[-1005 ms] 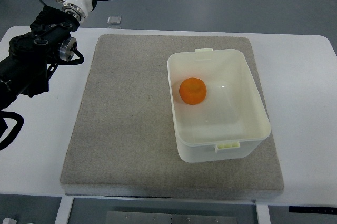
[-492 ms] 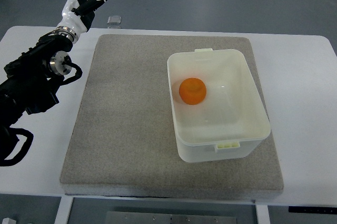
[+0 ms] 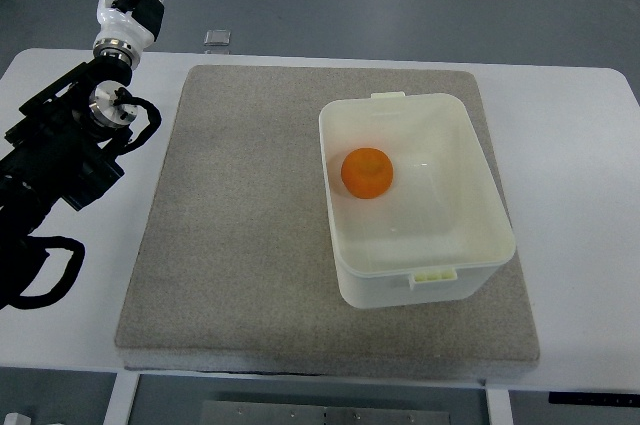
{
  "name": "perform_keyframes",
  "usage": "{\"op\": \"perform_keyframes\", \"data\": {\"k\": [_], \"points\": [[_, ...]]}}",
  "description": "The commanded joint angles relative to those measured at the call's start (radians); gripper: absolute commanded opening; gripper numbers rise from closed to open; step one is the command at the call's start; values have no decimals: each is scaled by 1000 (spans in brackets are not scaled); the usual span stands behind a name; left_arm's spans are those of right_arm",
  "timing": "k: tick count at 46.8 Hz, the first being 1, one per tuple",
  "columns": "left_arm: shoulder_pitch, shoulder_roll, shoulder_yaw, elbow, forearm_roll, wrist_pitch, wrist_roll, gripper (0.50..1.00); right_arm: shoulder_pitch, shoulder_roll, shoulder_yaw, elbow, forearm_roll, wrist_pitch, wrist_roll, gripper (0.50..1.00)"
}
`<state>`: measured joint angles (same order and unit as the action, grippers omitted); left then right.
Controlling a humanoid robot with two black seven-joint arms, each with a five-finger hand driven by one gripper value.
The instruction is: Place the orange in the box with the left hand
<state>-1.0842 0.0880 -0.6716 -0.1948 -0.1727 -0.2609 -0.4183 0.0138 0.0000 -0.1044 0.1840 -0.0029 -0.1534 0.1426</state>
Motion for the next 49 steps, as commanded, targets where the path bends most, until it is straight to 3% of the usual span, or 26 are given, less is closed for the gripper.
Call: {"op": "perform_keyframes", "data": {"k": [1,8,13,16,21,31,49], "points": [[3,-1,-14,0,-2,-1,1,971,0,0,0,0,0,0,0,932],[0,-10,-28,2,-8,12,3,971,0,0,0,0,0,0,0,932],[-10,-40,-46,0,-34,104,23,971,0,0,0,0,0,0,0,932],[-10,-48,-46,-3,-33,118,26,973,0,0,0,0,0,0,0,932],[-10,-48,-37,-5,-25,97,24,975,0,0,0,0,0,0,0,932],[1,-33,-46,2,-33,-40,24,975,0,0,0,0,0,0,0,932],[3,-31,-56,2,-34,-49,24,975,3,0,-6,3,-11,2,3,932]]}}
